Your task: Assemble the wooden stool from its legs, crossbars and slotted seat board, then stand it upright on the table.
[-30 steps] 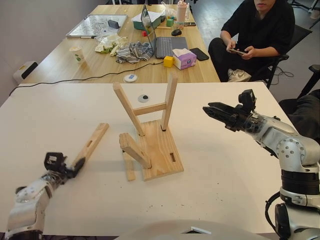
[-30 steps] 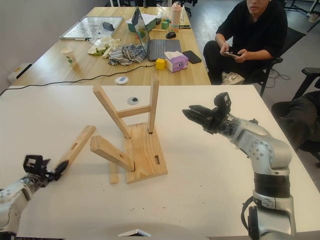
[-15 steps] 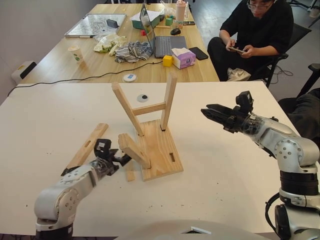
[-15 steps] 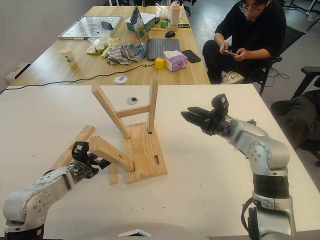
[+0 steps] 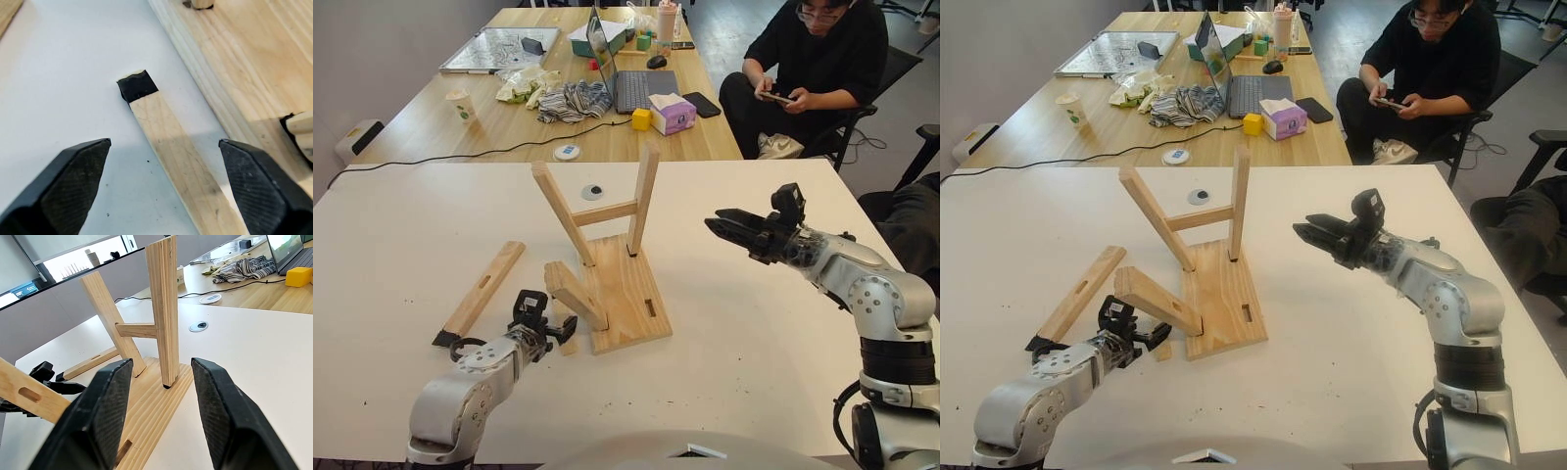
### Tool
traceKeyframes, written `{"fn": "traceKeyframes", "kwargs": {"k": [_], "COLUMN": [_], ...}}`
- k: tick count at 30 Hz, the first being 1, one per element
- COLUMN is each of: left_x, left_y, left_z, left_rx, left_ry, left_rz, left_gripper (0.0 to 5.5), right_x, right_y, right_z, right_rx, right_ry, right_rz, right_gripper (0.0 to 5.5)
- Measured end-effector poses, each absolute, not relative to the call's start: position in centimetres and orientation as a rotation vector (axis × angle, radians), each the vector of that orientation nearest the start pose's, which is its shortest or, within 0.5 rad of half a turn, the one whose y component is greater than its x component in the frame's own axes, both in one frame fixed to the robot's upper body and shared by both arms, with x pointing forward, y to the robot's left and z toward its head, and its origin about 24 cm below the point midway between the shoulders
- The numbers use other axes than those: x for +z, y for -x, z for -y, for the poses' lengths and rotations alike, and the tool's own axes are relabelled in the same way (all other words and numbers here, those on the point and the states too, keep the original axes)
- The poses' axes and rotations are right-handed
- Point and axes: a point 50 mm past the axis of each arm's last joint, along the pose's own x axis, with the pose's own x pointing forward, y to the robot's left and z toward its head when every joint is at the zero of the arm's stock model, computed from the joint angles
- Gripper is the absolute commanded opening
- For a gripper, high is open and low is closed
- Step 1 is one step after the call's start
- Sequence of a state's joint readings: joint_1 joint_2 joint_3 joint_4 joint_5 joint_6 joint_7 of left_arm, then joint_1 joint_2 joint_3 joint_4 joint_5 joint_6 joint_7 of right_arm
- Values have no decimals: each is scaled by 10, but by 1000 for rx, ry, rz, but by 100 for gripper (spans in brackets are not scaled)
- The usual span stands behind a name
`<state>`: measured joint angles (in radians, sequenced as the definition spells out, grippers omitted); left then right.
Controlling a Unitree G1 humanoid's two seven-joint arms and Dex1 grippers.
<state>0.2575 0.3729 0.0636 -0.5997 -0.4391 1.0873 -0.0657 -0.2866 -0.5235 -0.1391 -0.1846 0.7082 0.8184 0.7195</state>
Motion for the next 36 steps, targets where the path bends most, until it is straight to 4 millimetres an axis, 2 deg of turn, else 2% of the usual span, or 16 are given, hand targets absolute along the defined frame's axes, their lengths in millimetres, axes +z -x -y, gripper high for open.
{"fn": "traceKeyframes", "kwargs": {"k": [7, 11, 19, 25, 31, 33, 35, 36], "left_x": [30, 28, 19, 15, 15, 16, 29, 41], "left_y": [-171, -173, -178, -179, -184, -188, -189, -192], "left_z": [-189, -190, -207, -216, -223, -232, -260, -276], "left_rx": [-169, -138, -226, -262, -272, -227, -69, 12], "left_ry": [89, 116, -21, -45, -65, -60, -7, 15], "left_rz": [-787, -786, -826, -820, -816, -800, -786, -753], "left_gripper": [407, 351, 224, 140, 129, 129, 129, 129], "right_x": [131, 131, 130, 130, 129, 130, 133, 136], "right_y": [-271, -271, -272, -271, -272, -273, -274, -274], "right_z": [189, 189, 187, 187, 187, 187, 189, 192], "right_rx": [879, 879, 884, 885, 869, 868, 863, 852], "right_ry": [-236, -227, -217, -216, -214, -214, -220, -231], "right_rz": [-261, -257, -256, -258, -261, -257, -244, -229], "right_gripper": [218, 218, 218, 218, 218, 218, 218, 218]}}
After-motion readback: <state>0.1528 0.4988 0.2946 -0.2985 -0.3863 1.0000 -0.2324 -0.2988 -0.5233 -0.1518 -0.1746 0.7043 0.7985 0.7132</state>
